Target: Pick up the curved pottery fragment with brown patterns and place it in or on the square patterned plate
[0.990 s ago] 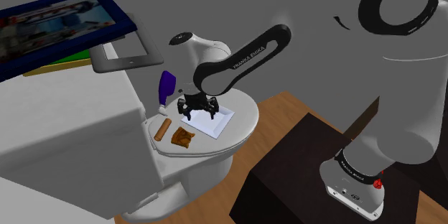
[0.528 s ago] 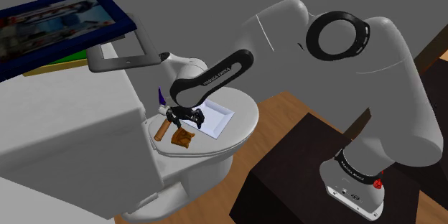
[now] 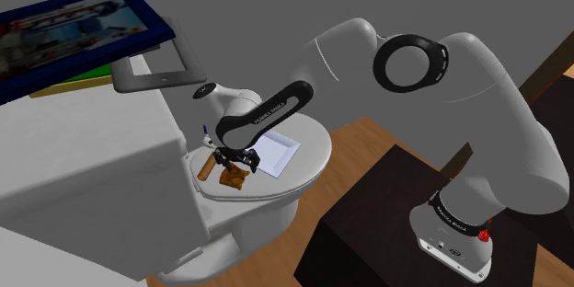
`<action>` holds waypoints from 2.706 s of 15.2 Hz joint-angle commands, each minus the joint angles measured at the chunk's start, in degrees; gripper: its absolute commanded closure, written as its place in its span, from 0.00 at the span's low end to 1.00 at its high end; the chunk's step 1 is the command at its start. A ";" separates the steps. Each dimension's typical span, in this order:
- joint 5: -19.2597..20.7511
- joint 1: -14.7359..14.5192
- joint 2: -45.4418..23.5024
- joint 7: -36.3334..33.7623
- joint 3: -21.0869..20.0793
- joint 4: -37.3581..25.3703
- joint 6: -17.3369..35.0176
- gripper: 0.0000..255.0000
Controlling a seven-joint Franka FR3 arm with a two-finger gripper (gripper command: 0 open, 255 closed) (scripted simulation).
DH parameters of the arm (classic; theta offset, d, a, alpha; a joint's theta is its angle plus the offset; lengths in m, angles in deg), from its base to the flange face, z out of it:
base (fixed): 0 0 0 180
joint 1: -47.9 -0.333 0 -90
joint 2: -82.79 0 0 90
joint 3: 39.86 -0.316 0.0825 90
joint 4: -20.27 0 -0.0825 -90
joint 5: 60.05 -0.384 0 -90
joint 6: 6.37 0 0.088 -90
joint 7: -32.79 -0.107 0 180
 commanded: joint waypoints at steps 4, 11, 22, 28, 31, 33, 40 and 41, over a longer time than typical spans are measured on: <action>0.26 -0.07 -0.67 -0.21 0.23 0.23 0.89 0.00; 0.26 -0.07 -0.66 -0.21 0.23 0.23 0.89 1.00; 2.14 1.41 3.55 -3.14 0.92 8.80 4.74 0.00; 10.22 1.75 11.87 -16.97 5.21 28.35 26.87 0.00; 23.82 -7.52 14.13 -38.06 18.13 37.37 57.91 0.00; 23.16 -39.57 6.88 -57.38 51.81 39.27 86.91 0.00; 17.91 -35.58 1.69 -52.38 47.18 33.85 85.86 0.00; 17.85 -35.38 1.20 -52.40 47.01 33.29 85.81 0.00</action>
